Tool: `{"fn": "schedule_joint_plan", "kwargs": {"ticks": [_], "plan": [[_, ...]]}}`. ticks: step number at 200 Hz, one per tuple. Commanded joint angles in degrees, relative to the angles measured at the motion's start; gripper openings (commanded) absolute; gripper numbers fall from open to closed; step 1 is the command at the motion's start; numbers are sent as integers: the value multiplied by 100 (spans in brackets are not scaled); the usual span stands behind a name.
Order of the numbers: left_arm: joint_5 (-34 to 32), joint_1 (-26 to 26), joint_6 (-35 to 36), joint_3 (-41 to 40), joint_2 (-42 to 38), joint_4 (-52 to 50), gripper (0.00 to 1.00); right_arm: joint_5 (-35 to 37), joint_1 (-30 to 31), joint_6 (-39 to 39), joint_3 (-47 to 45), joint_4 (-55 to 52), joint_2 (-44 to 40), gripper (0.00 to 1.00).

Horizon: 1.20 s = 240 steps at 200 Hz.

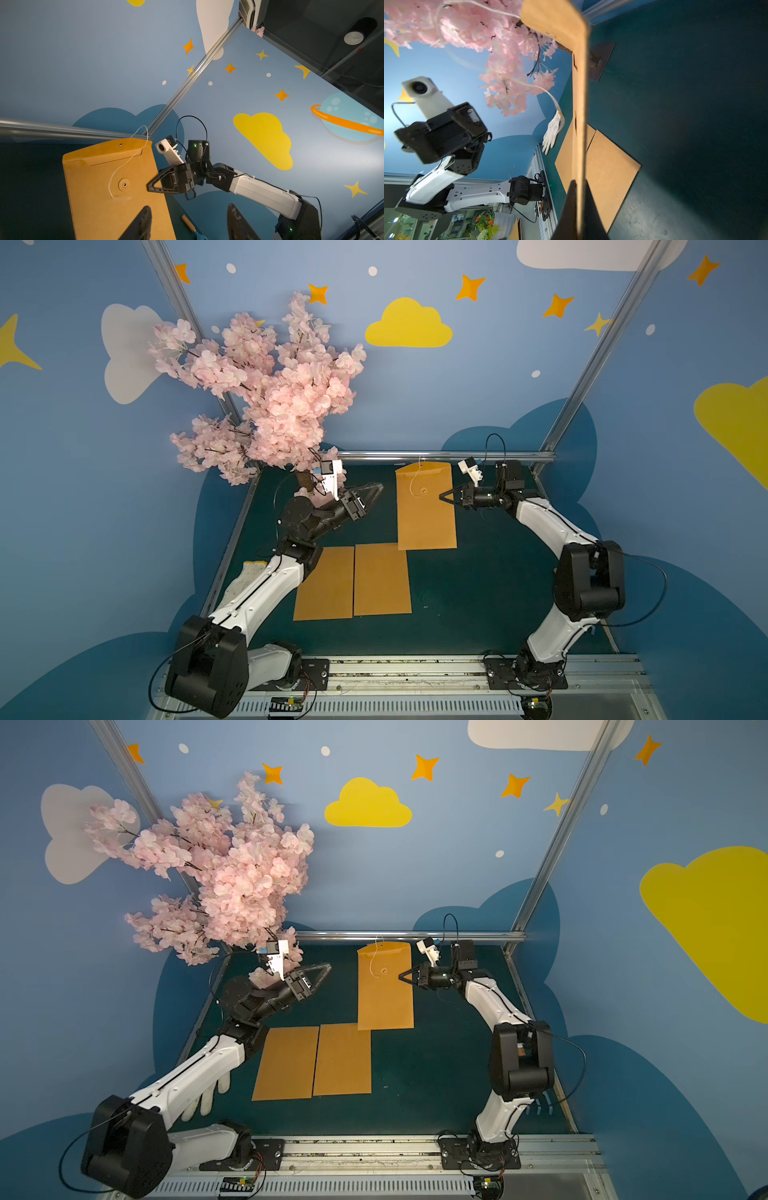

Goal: Open the file bag
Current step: Place the file bag at the center of the board.

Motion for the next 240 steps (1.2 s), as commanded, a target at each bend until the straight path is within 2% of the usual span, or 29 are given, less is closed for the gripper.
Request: {"fn": "schedule_joint_plan", "kwargs": {"ticks": [1, 54, 114, 186, 219, 240], "plan": [[-247, 52, 528, -201, -436, -749, 58, -84, 120, 318, 689, 287, 632, 0], [-513, 93, 851, -532, -1494, -1541, 58, -53, 267, 1091, 2287, 595, 2163, 0], [-631, 136, 868, -772, -1949, -1837, 58, 35, 419, 1098, 3835, 199, 3485, 0], [-709, 154, 808, -913, -2214, -1947, 58, 334, 604, 1452, 4261, 275, 4134, 0], [-711, 154, 821, -948, -2276, -1998, 58, 308, 716, 1499, 4885, -171, 4615, 0], [-701, 159, 827, -957, -2286, -2029, 58, 345, 760, 1694, 5038, -71, 4846, 0]]}}
